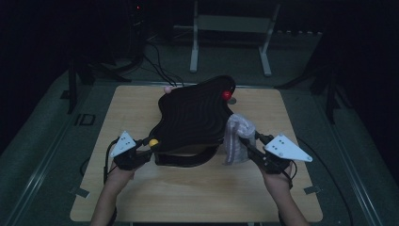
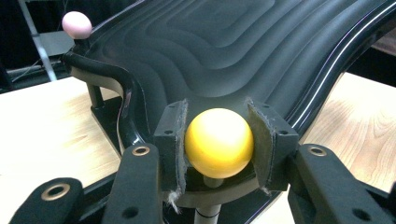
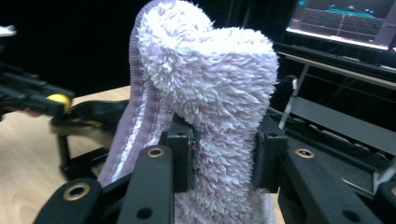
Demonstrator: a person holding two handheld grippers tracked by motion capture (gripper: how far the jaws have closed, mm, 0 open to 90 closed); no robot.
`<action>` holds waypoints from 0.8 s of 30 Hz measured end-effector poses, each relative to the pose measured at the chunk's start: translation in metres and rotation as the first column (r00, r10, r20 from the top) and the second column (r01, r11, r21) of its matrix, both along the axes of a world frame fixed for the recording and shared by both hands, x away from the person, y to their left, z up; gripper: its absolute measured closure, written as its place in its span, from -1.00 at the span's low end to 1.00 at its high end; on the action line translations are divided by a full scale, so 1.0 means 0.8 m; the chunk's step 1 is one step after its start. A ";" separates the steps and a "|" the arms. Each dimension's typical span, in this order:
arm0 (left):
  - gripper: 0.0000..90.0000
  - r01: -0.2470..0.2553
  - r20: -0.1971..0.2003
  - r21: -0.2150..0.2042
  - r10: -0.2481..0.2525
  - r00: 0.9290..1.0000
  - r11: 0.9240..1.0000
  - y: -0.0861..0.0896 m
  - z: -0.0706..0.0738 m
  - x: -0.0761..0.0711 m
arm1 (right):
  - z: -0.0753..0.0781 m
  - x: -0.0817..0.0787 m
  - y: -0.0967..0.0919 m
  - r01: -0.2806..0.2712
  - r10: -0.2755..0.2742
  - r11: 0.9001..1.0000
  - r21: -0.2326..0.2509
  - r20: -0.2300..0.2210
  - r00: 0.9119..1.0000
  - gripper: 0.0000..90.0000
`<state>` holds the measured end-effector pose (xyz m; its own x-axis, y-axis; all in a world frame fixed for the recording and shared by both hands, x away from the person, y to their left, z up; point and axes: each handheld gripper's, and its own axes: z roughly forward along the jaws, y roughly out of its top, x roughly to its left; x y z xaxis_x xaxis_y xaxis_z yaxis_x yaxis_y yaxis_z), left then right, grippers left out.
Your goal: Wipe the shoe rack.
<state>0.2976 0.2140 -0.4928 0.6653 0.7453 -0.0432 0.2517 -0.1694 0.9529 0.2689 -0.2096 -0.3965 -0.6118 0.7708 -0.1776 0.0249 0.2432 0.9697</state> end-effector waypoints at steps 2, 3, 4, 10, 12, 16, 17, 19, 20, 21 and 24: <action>0.32 0.002 -0.002 0.004 -0.002 1.000 1.000 0.000 0.001 0.000 | -0.004 0.009 -0.001 0.008 -0.008 1.000 0.006 -0.019 1.000 0.47; 0.32 0.001 -0.002 0.006 -0.001 1.000 1.000 0.000 0.001 0.000 | -0.010 0.011 -0.001 0.013 -0.013 1.000 0.008 -0.030 0.999 0.48; 0.32 0.001 -0.001 0.005 -0.001 1.000 1.000 0.000 0.001 0.000 | -0.016 0.013 -0.002 0.016 -0.015 1.000 0.016 -0.041 0.999 0.48; 0.32 0.002 0.000 0.000 -0.002 1.000 1.000 0.000 0.000 0.000 | -0.024 0.018 -0.012 0.025 -0.022 0.999 0.031 -0.083 0.996 0.47; 0.32 0.002 -0.003 0.002 -0.002 1.000 1.000 0.000 0.001 0.000 | -0.013 0.020 -0.012 0.034 -0.032 0.999 0.025 -0.058 0.998 0.47; 0.32 0.002 0.000 -0.002 -0.002 1.000 1.000 0.000 0.000 0.000 | 0.008 0.028 -0.016 0.044 -0.042 0.997 0.055 -0.028 0.999 0.47; 0.32 0.003 -0.001 0.001 -0.003 1.000 1.000 0.000 0.000 0.000 | 0.009 0.033 -0.017 0.049 -0.047 0.997 0.056 -0.025 0.999 0.47; 0.32 -0.001 -0.001 0.004 0.001 1.000 1.000 -0.001 0.001 0.000 | 0.002 0.045 -0.016 0.047 -0.044 0.997 0.055 -0.054 0.998 0.48; 0.32 -0.001 0.001 0.001 0.001 1.000 1.000 0.000 0.000 -0.001 | -0.002 0.049 -0.016 0.044 -0.040 0.997 0.057 -0.072 0.997 0.49; 0.32 0.000 0.001 -0.001 0.000 1.000 1.000 0.000 0.000 0.000 | -0.012 0.052 -0.015 0.043 -0.037 0.998 0.054 -0.098 0.994 0.51; 0.32 -0.001 0.002 0.002 0.001 1.000 1.000 -0.001 0.000 0.000 | -0.028 0.053 -0.017 0.044 -0.035 0.997 0.066 -0.129 0.991 0.52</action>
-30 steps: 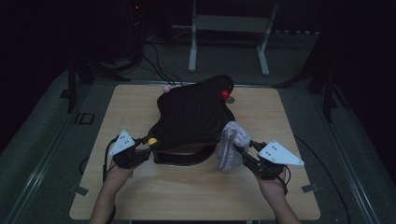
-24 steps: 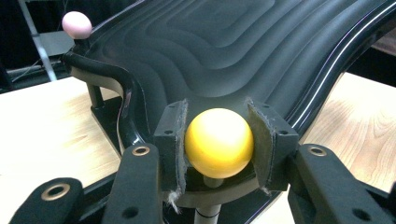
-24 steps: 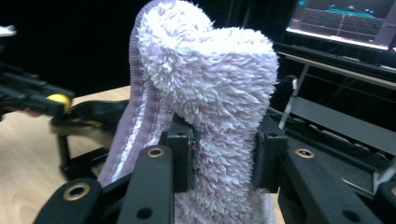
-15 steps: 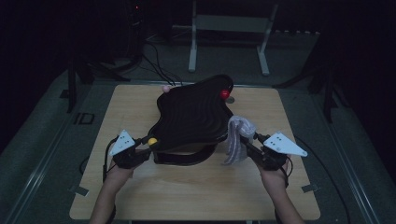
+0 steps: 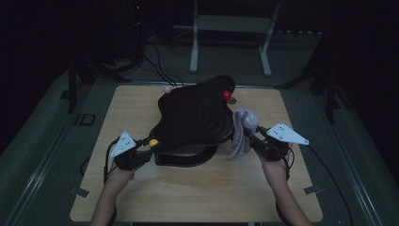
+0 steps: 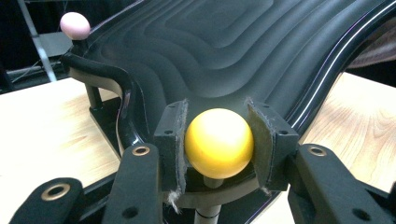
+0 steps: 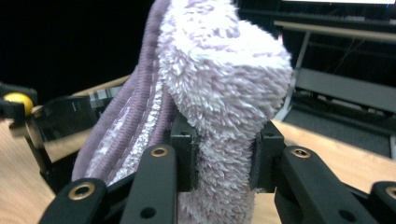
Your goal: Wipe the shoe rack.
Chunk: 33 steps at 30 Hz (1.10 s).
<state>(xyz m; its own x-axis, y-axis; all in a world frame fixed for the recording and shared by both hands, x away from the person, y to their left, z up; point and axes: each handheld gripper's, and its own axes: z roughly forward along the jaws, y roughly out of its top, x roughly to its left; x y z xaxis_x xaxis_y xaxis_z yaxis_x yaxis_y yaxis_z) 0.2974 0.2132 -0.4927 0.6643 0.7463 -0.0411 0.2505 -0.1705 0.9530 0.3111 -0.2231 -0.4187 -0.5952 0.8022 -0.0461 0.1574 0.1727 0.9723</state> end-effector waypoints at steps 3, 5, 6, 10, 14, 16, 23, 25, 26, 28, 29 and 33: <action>0.32 0.000 -0.001 -0.005 0.000 1.000 1.000 0.000 -0.001 0.000 | -0.018 -0.001 0.003 -0.005 0.004 1.000 -0.021 -0.035 0.999 0.52; 0.32 -0.004 0.000 -0.001 0.004 1.000 1.000 -0.001 0.000 -0.001 | -0.031 -0.002 0.006 -0.011 0.009 0.999 -0.042 -0.056 0.998 0.52; 0.32 -0.004 0.001 -0.003 0.004 1.000 1.000 0.000 -0.001 -0.001 | -0.039 -0.001 0.007 -0.017 0.014 0.999 -0.044 -0.070 0.997 0.52; 0.32 -0.004 0.003 0.001 0.004 1.000 1.000 -0.001 0.000 -0.001 | -0.078 0.008 0.018 -0.031 0.020 0.997 -0.075 -0.144 0.989 0.52; 0.32 0.001 0.007 -0.005 -0.001 1.000 1.000 0.000 -0.001 -0.001 | -0.107 0.026 0.029 -0.033 0.014 0.995 -0.096 -0.187 0.982 0.52; 0.32 0.002 0.018 -0.013 -0.002 1.000 1.000 0.000 -0.003 -0.002 | -0.116 0.037 0.035 -0.027 0.009 0.996 -0.081 -0.205 0.979 0.52; 0.32 0.004 0.015 -0.017 -0.004 1.000 1.000 0.000 -0.004 -0.002 | -0.146 0.067 0.061 -0.035 0.010 0.995 -0.096 -0.244 0.970 0.50; 0.32 0.004 0.014 -0.013 -0.004 1.000 1.000 0.000 -0.003 -0.002 | -0.155 0.074 0.066 -0.035 0.013 0.996 -0.078 -0.266 0.964 0.50; 0.32 0.006 0.016 -0.017 -0.006 1.000 1.000 -0.001 -0.003 -0.002 | -0.160 0.077 0.070 -0.045 0.019 0.995 -0.090 -0.270 0.963 0.50; 0.32 0.007 0.019 -0.016 -0.007 1.000 1.000 -0.001 -0.004 -0.003 | -0.166 0.081 0.077 -0.057 0.025 0.992 -0.112 -0.269 0.963 0.50; 0.32 0.006 0.022 -0.011 -0.006 1.000 1.000 -0.001 -0.003 -0.003 | -0.167 0.080 0.078 -0.051 0.020 0.993 -0.107 -0.276 0.961 0.50; 0.32 0.008 0.022 -0.008 -0.008 1.000 1.000 -0.002 -0.003 -0.003 | -0.167 0.073 0.087 -0.043 0.004 0.990 -0.136 -0.276 0.961 0.51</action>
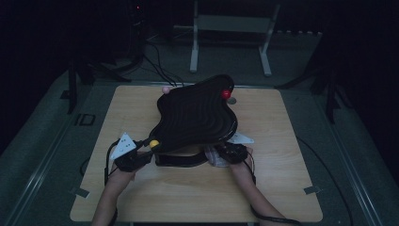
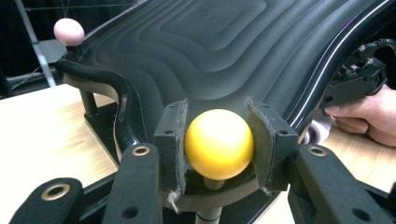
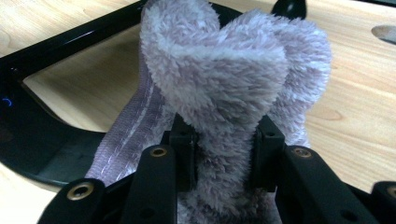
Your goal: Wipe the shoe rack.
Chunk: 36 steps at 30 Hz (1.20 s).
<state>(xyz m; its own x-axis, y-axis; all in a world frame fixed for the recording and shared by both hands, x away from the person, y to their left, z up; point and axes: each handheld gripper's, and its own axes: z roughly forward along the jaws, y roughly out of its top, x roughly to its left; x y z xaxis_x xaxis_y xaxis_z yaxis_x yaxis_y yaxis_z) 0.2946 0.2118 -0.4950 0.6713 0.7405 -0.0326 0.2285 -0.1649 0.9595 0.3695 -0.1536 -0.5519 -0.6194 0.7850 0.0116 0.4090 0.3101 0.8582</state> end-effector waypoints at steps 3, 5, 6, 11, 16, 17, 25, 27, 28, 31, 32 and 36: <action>0.32 0.000 -0.003 0.002 0.000 1.000 1.000 0.000 0.001 0.000 | 0.000 -0.007 0.008 0.000 0.000 1.000 -0.008 -0.003 1.000 0.52; 0.32 0.005 -0.004 -0.001 -0.005 1.000 1.000 0.000 0.000 0.000 | 0.000 -0.013 0.015 -0.003 0.003 1.000 -0.018 -0.005 1.000 0.52; 0.32 0.006 -0.006 0.002 -0.006 1.000 1.000 0.000 0.001 0.001 | 0.001 -0.016 0.020 -0.010 0.010 1.000 -0.017 -0.009 1.000 0.52; 0.32 0.007 -0.004 0.003 -0.007 1.000 1.000 0.000 0.001 0.000 | -0.003 -0.033 0.053 -0.083 0.082 0.996 -0.032 -0.025 0.996 0.53; 0.32 0.007 -0.003 0.004 -0.007 1.000 1.000 0.000 0.001 0.000 | -0.005 -0.050 0.094 -0.141 0.140 0.990 -0.008 -0.038 0.989 0.53; 0.32 0.007 0.000 0.008 -0.007 1.000 1.000 0.000 0.001 0.000 | -0.005 -0.053 0.102 -0.152 0.152 0.988 -0.005 -0.036 0.988 0.53; 0.32 0.003 -0.003 0.005 -0.003 1.000 1.000 0.000 0.001 -0.001 | -0.006 -0.069 0.151 -0.227 0.227 0.973 -0.028 -0.026 0.974 0.52; 0.32 0.006 -0.005 0.006 -0.006 1.000 1.000 0.000 0.001 0.000 | -0.006 -0.071 0.165 -0.235 0.234 0.972 -0.023 -0.036 0.972 0.51; 0.32 0.006 -0.004 0.004 -0.006 1.000 1.000 0.000 0.001 0.000 | -0.006 -0.070 0.167 -0.236 0.235 0.972 -0.016 -0.044 0.971 0.51; 0.32 0.012 -0.009 -0.004 -0.012 1.000 1.000 0.002 0.000 0.001 | -0.006 -0.066 0.168 -0.243 0.242 0.970 -0.023 -0.034 0.970 0.51; 0.32 0.012 -0.008 -0.003 -0.012 1.000 1.000 0.002 0.000 0.001 | -0.005 -0.066 0.166 -0.247 0.246 0.969 -0.029 -0.031 0.969 0.52; 0.32 0.013 -0.007 -0.007 -0.013 1.000 1.000 0.003 0.000 0.001 | -0.005 -0.063 0.148 -0.239 0.237 0.971 -0.029 -0.037 0.971 0.53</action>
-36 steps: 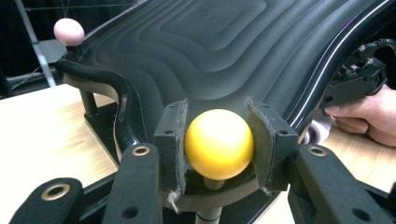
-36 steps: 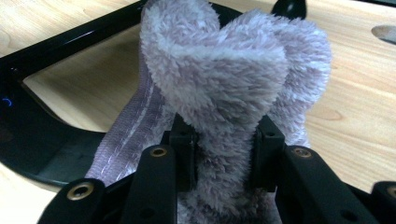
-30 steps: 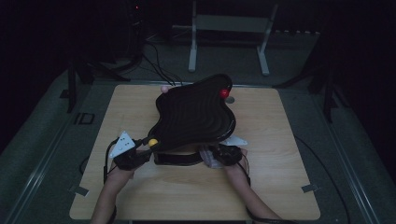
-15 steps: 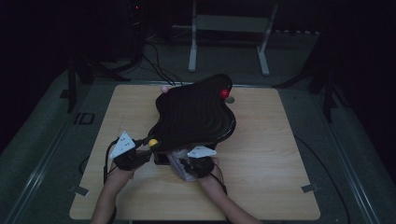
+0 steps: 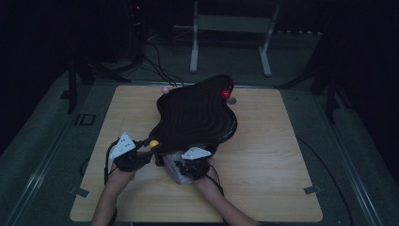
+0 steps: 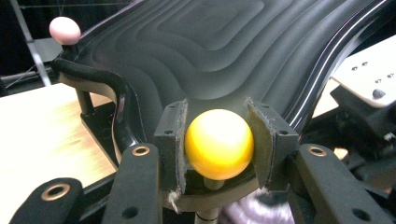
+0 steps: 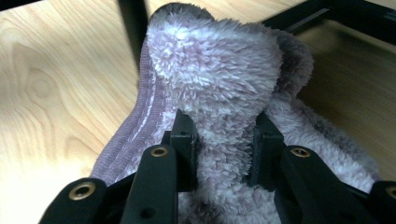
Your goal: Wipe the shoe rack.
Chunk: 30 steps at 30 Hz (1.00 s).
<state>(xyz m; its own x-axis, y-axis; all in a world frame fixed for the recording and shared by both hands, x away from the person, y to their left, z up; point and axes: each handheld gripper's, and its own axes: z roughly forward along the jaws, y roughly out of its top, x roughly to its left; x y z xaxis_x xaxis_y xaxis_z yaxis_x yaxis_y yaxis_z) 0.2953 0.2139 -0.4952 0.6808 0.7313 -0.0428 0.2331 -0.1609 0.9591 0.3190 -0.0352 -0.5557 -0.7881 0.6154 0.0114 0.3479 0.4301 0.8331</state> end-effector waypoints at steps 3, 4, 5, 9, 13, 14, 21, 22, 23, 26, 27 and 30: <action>0.32 -0.003 0.001 0.002 0.003 1.000 1.000 0.000 0.000 0.000 | 0.001 0.006 -0.024 0.022 -0.022 1.000 0.001 0.003 1.000 0.53; 0.32 -0.003 0.002 0.000 0.003 1.000 1.000 0.000 0.000 0.000 | 0.001 0.008 -0.030 0.030 -0.030 1.000 -0.002 0.003 1.000 0.53; 0.32 -0.002 0.001 0.003 0.002 1.000 1.000 -0.001 0.000 0.000 | 0.001 0.010 -0.039 0.040 -0.040 0.999 -0.006 0.005 0.999 0.53; 0.32 0.000 -0.001 -0.002 0.000 1.000 1.000 -0.002 0.000 0.000 | 0.001 0.021 -0.070 0.072 -0.072 0.997 -0.007 0.006 0.997 0.53; 0.31 0.006 -0.006 -0.006 -0.006 1.000 1.000 -0.009 0.000 -0.001 | 0.002 0.033 -0.093 0.105 -0.104 0.994 -0.013 0.018 0.994 0.53; 0.31 0.015 -0.008 -0.011 -0.015 1.000 1.000 -0.012 0.000 -0.001 | 0.002 0.035 -0.098 0.114 -0.114 0.993 -0.016 0.022 0.993 0.53; 0.32 0.036 -0.010 -0.003 -0.036 0.999 0.999 -0.027 0.002 -0.001 | 0.006 0.060 -0.130 0.179 -0.177 0.983 -0.035 0.058 0.982 0.53; 0.32 0.033 -0.008 -0.005 -0.033 0.999 0.999 -0.028 0.001 -0.001 | 0.007 0.064 -0.134 0.193 -0.191 0.980 -0.037 0.062 0.980 0.53; 0.32 0.031 -0.007 -0.009 -0.031 1.000 0.999 -0.029 0.001 -0.002 | 0.008 0.069 -0.139 0.209 -0.207 0.977 -0.034 0.061 0.976 0.53; 0.32 0.040 -0.011 -0.015 -0.040 0.999 0.999 -0.034 0.001 -0.002 | 0.009 0.082 -0.148 0.220 -0.219 0.975 -0.031 0.042 0.975 0.52; 0.32 0.044 -0.007 -0.010 -0.044 0.999 0.999 -0.037 0.001 -0.002 | 0.010 0.084 -0.147 0.220 -0.217 0.974 -0.047 0.050 0.975 0.52; 0.31 0.056 -0.003 -0.015 -0.056 0.998 0.998 -0.041 0.000 -0.002 | 0.011 0.094 -0.145 0.238 -0.236 0.970 -0.044 0.047 0.971 0.51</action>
